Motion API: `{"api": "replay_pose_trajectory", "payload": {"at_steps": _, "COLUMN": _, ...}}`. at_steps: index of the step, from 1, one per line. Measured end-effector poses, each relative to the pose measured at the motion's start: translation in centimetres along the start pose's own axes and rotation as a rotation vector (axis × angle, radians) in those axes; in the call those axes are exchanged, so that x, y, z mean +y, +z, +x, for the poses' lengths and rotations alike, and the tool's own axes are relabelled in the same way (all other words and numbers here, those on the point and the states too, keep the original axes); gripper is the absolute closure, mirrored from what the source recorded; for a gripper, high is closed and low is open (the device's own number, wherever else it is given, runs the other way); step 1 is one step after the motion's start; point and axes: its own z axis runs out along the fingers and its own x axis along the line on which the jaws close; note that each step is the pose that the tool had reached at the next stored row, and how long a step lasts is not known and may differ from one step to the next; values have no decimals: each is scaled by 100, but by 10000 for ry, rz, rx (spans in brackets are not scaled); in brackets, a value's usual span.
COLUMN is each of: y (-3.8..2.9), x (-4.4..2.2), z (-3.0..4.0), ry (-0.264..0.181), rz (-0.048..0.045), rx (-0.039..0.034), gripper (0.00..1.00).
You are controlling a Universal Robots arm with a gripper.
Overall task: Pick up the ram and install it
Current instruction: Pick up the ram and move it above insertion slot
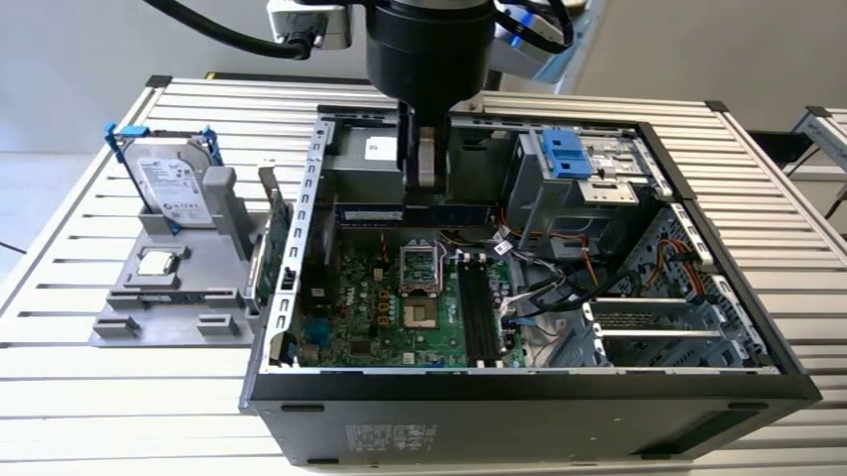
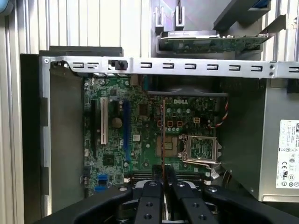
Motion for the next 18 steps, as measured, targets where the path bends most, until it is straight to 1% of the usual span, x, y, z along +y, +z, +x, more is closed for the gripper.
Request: {"api": "replay_pose_trajectory", "payload": {"at_steps": 18, "y": 1, "x": -261, "z": -2, "ry": 411, "rz": -18, "rx": 16, "gripper": 100}}
